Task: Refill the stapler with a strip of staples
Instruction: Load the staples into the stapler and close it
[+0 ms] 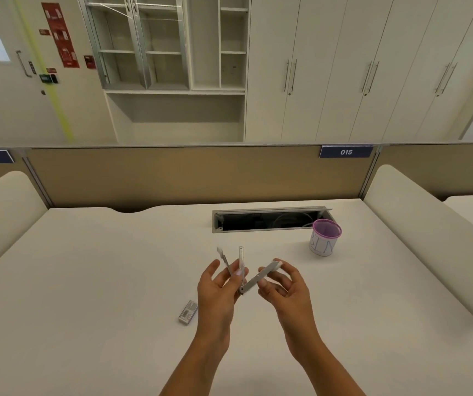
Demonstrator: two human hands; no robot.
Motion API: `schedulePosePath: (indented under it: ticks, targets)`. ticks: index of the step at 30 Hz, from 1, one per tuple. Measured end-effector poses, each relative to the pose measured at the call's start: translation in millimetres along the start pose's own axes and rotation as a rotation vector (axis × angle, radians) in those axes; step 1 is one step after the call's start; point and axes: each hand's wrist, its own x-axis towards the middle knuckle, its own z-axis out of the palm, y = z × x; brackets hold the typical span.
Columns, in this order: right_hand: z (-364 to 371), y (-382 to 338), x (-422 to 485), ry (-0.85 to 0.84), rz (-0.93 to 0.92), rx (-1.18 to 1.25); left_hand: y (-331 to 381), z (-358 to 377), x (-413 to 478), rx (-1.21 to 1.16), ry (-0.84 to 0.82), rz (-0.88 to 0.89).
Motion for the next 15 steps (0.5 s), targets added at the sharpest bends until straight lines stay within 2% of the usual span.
schedulePosePath:
  ticks: [2,6,12,15]
  targets:
    - [3,2,0,0.021,0.035,0.016,-4,2,-3,0.068,-0.001,0.053]
    - [14,-5,-3,-0.054,0.026,0.021,-20,7,-11,0.156,-0.064,0.153]
    - [26,-20,-3,0.035,-0.174,-0.116,-38,10,-15,0.282,-0.105,0.300]
    - [27,-21,-4,-0.004,-0.247,-0.229,-36,10,-11,0.348,-0.076,0.355]
